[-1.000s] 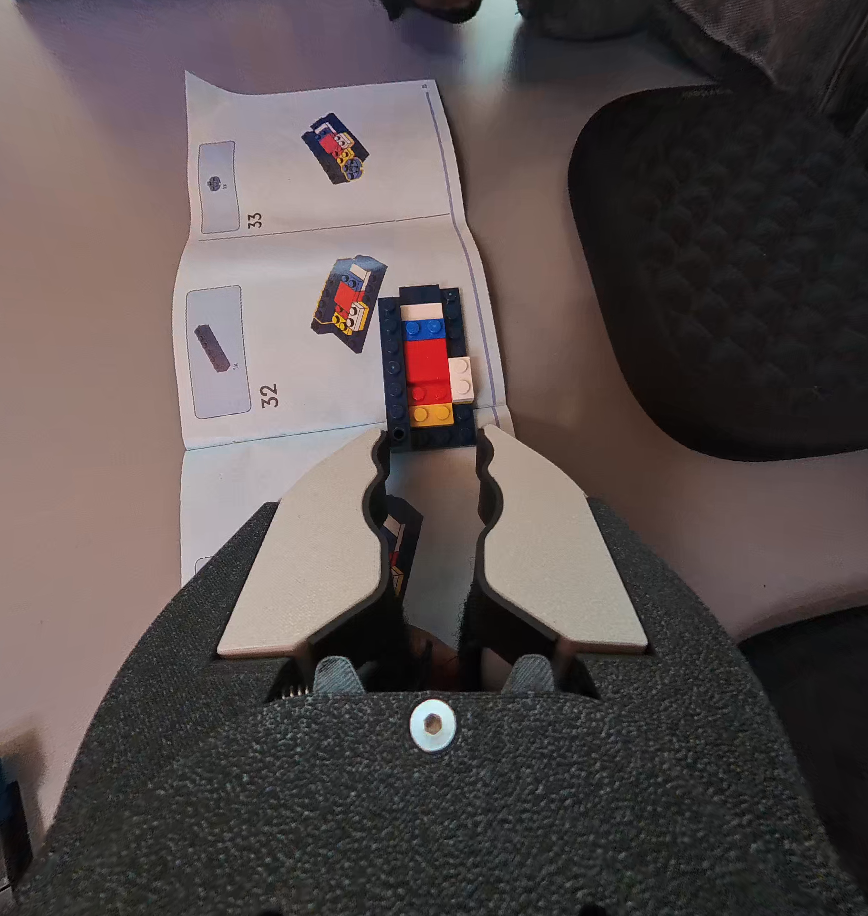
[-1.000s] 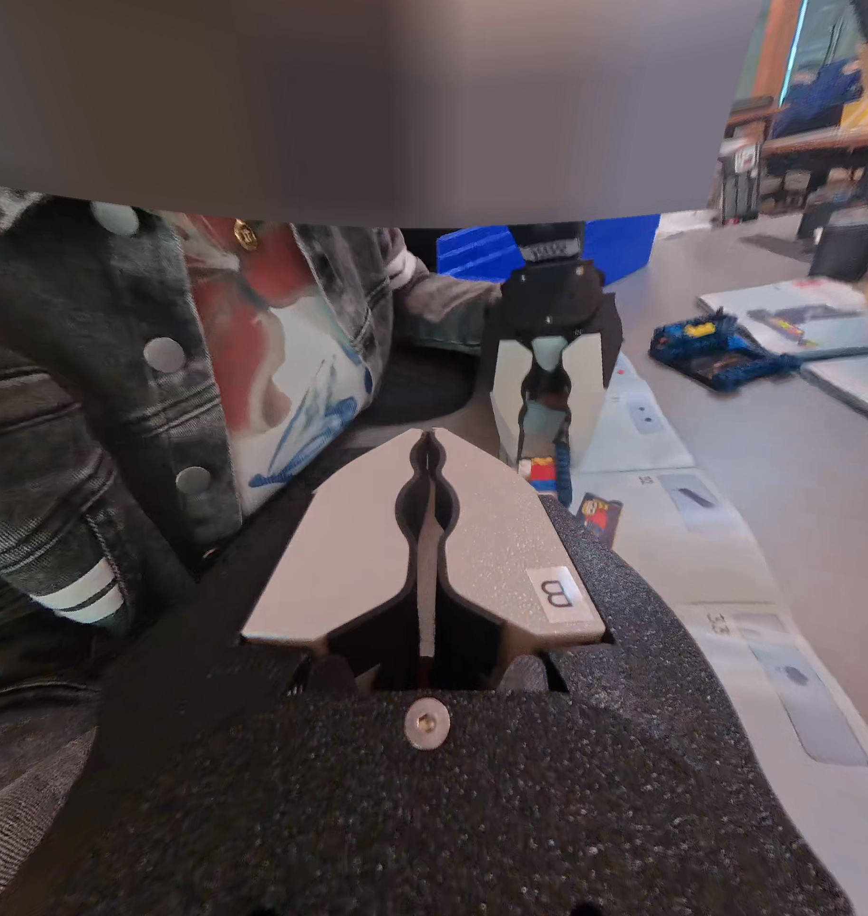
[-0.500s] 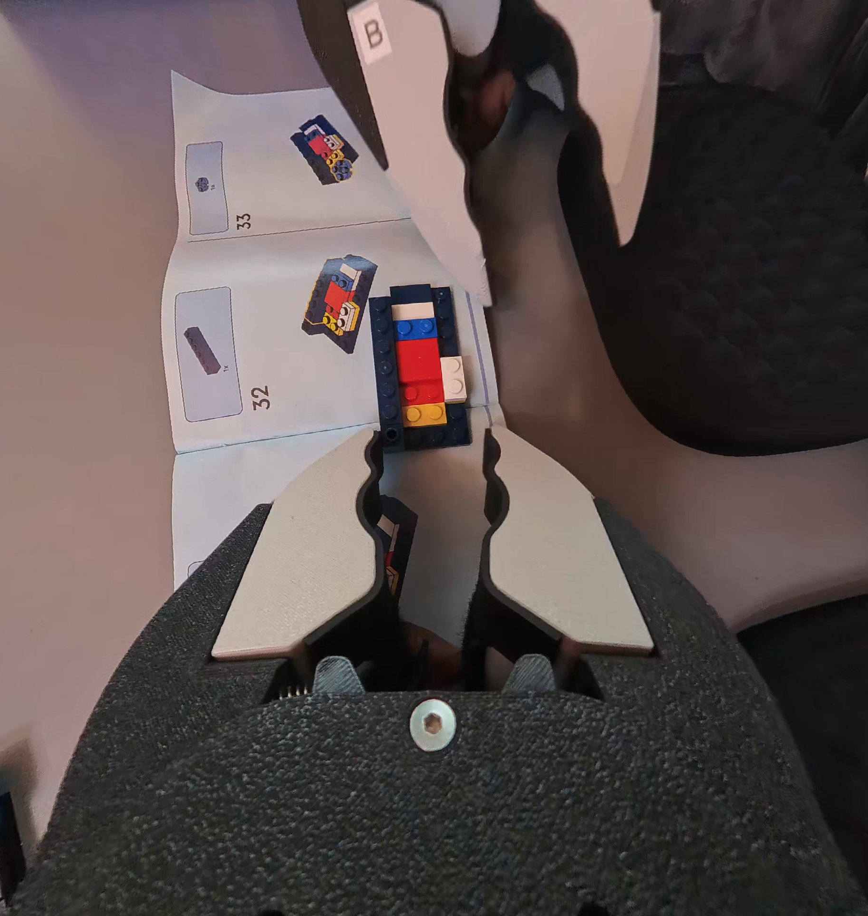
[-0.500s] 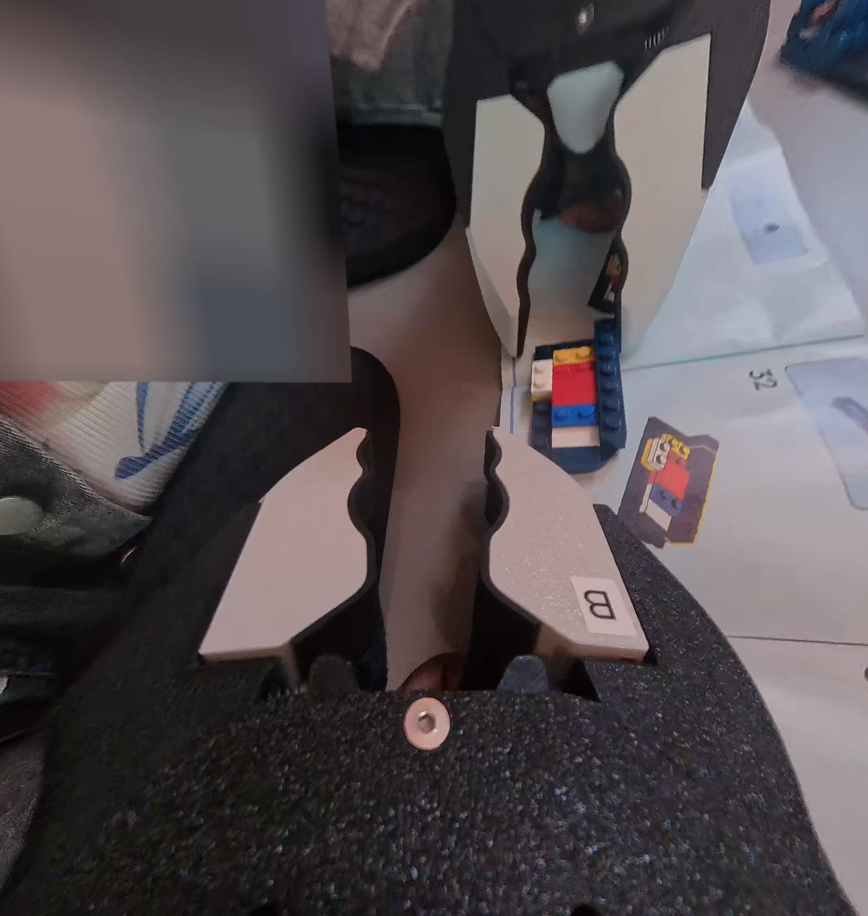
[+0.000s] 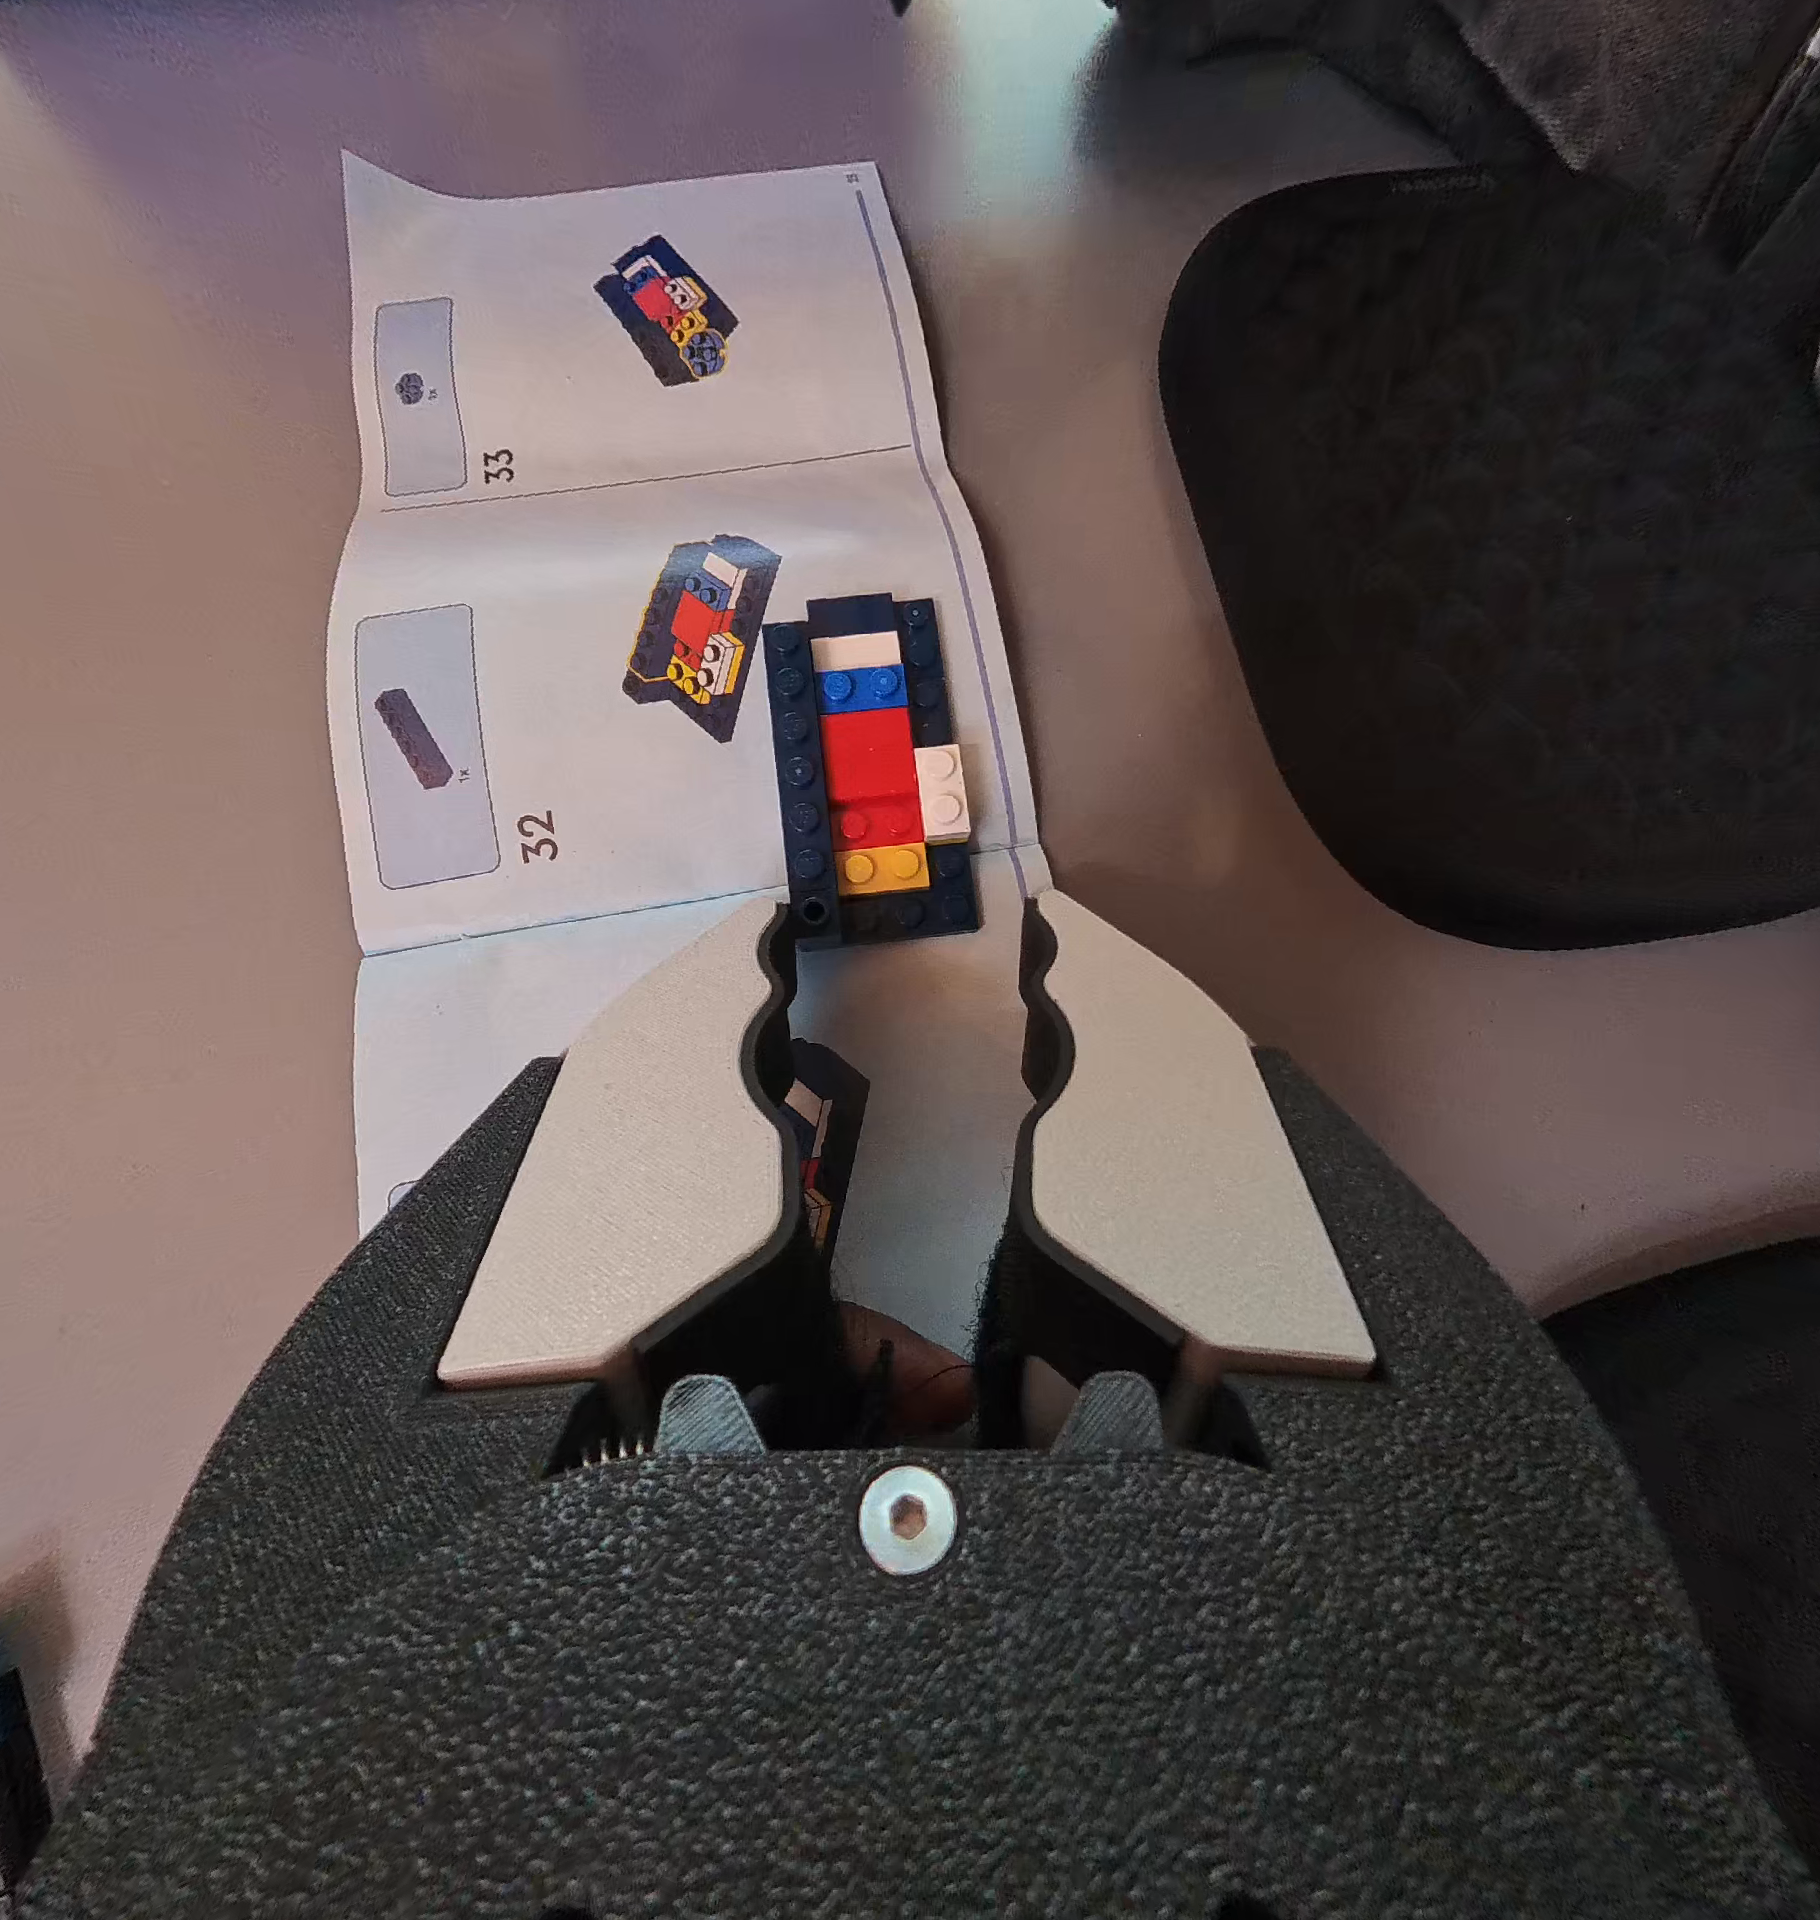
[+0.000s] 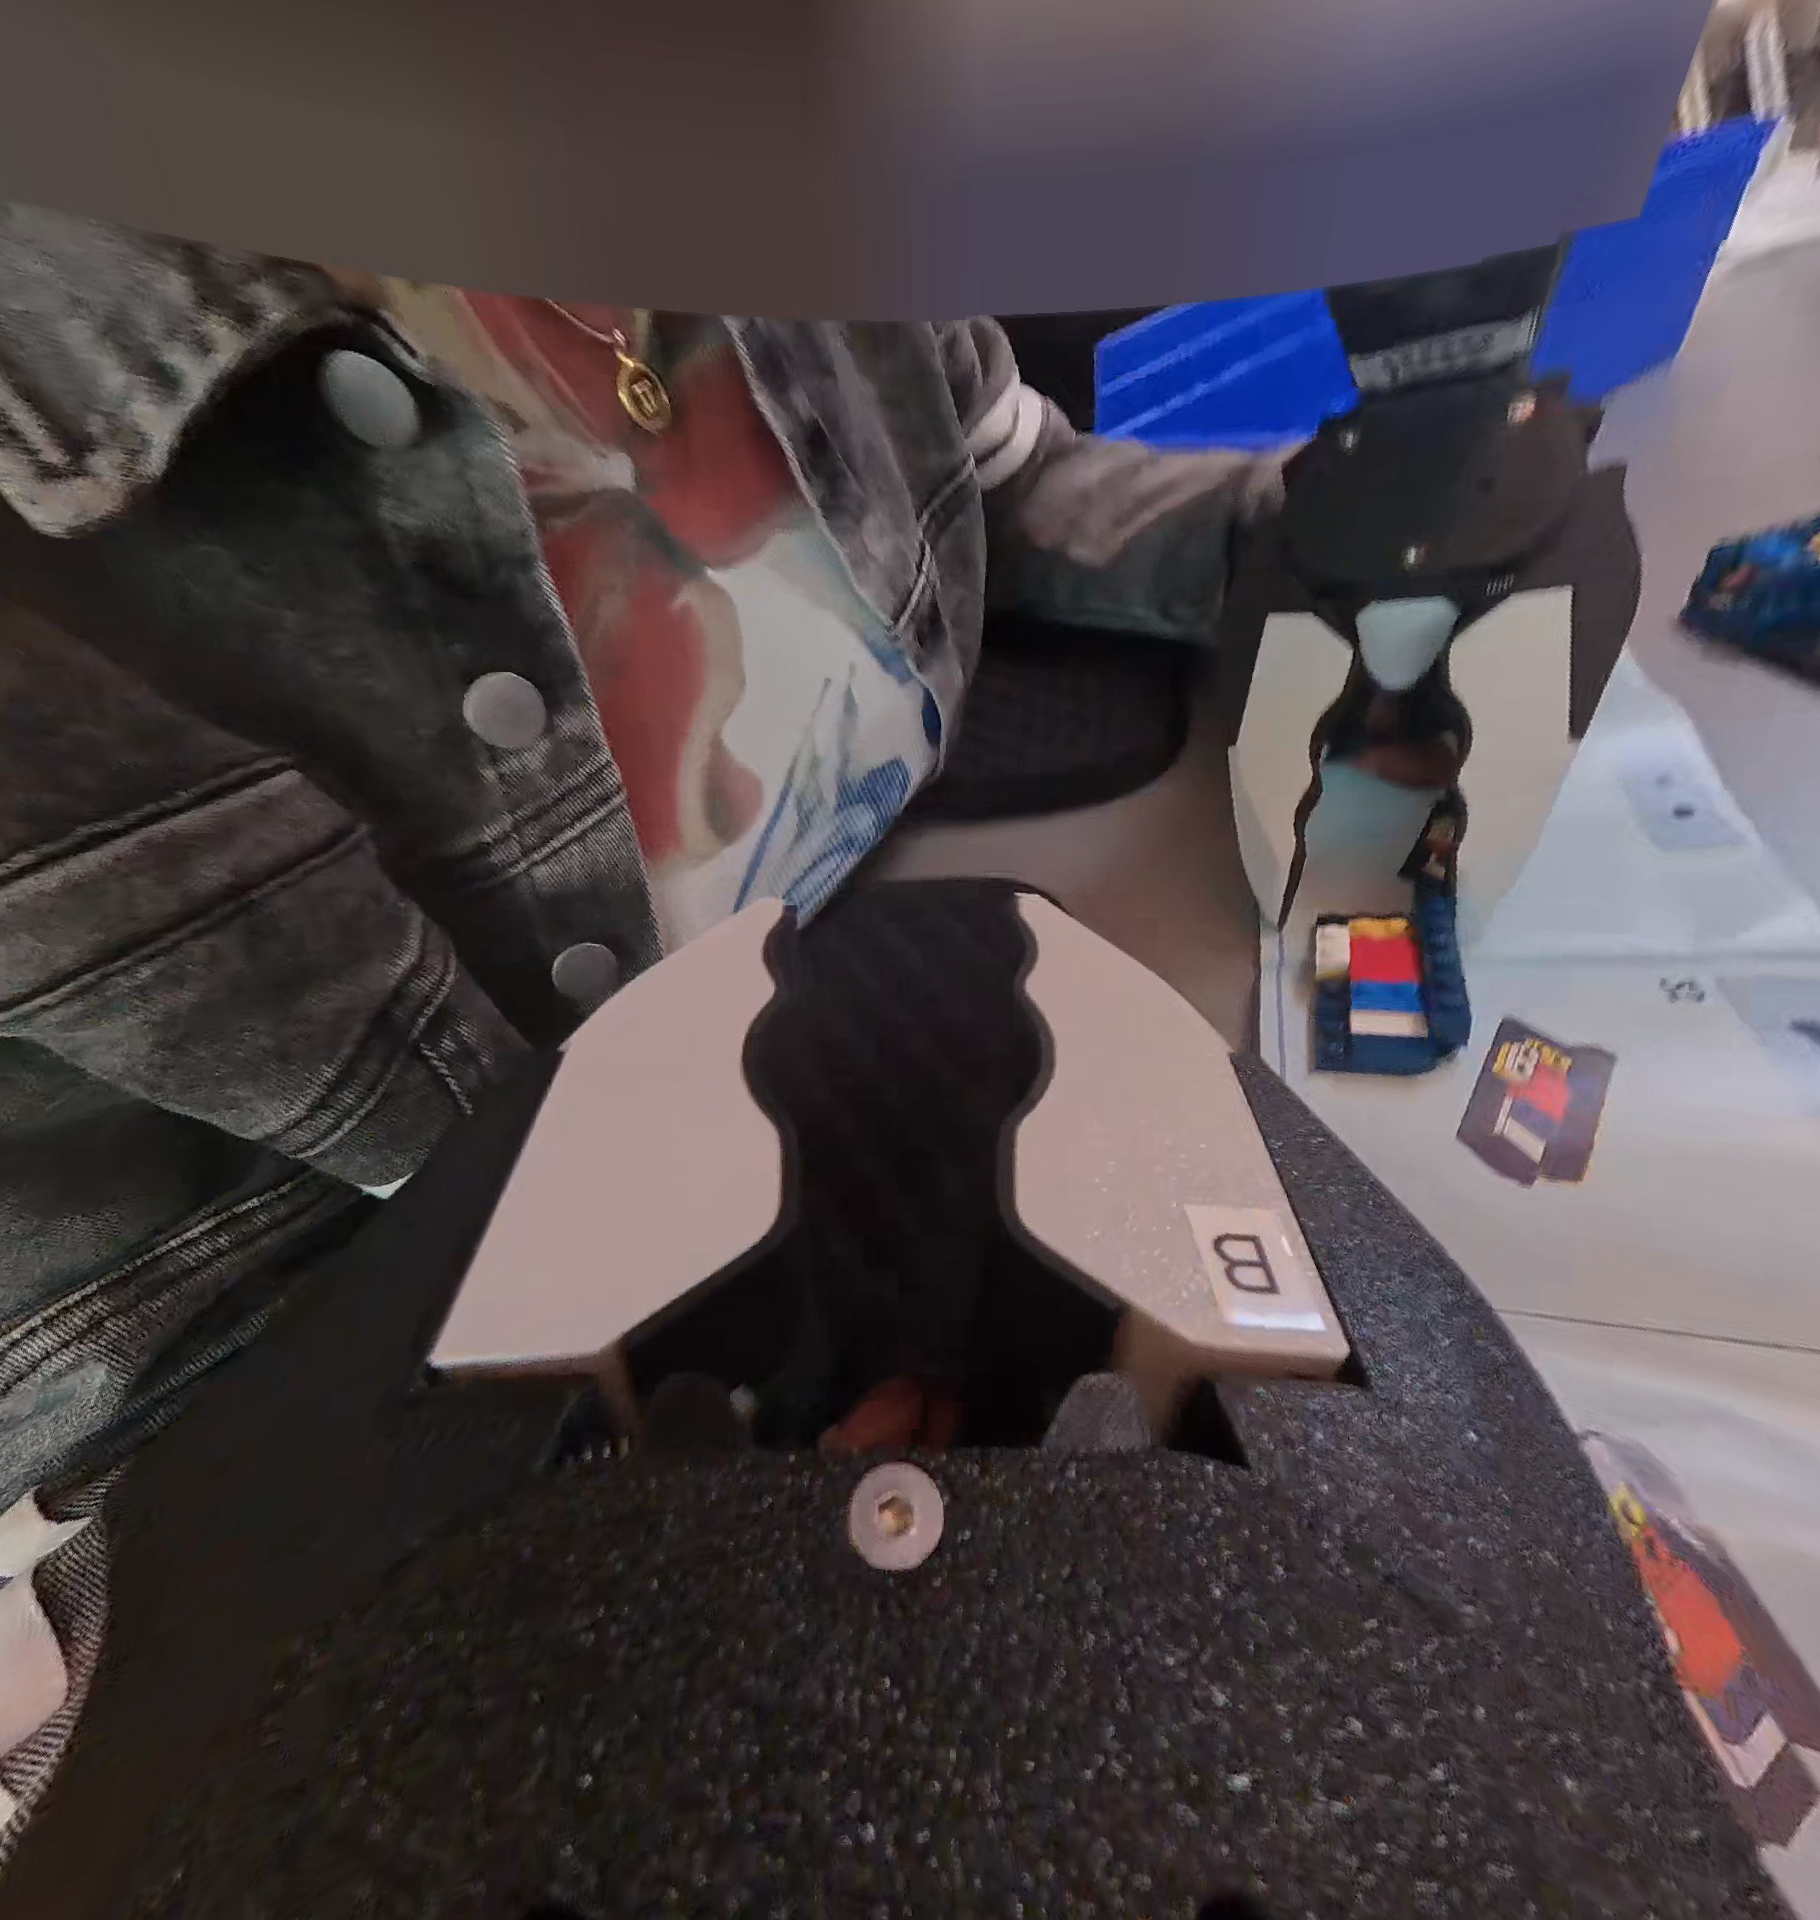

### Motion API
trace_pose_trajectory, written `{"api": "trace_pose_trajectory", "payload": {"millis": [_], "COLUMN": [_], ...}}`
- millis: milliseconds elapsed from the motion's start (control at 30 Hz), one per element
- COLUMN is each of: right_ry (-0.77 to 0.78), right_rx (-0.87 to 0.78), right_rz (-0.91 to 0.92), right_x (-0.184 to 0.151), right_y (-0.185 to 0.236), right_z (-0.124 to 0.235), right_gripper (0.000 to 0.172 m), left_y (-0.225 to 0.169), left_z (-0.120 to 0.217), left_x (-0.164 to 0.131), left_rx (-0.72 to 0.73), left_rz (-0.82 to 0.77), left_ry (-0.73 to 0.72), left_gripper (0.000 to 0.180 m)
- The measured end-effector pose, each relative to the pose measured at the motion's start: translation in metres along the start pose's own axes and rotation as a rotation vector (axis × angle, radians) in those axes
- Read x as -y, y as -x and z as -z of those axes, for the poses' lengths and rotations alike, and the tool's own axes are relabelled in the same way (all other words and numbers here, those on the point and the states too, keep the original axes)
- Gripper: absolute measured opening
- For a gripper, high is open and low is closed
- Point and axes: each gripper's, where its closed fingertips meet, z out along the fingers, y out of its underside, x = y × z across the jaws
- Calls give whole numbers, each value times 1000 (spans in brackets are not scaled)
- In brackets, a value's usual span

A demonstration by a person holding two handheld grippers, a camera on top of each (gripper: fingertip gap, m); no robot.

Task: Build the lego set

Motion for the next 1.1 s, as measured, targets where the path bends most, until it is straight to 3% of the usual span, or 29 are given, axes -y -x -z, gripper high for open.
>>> {"api": "trace_pose_trajectory", "payload": {"millis": [300,733,967,1100], "right_ry": [46,114,278,273], "right_rx": [-36,-100,-170,-151], "right_rz": [-72,-131,-156,-171], "right_x": [-12,-26,-47,-47], "right_y": [-11,-32,-56,-53], "right_z": [-3,-13,-42,-42], "right_gripper": [52,54,76,76], "left_y": [0,-1,-1,-1], "left_z": [0,0,0,0], "left_x": [0,0,0,0], "left_rx": [-1,-4,-8,-8], "left_rz": [0,0,3,3], "left_ry": [1,5,4,4], "left_gripper": [41,42,42,42]}}
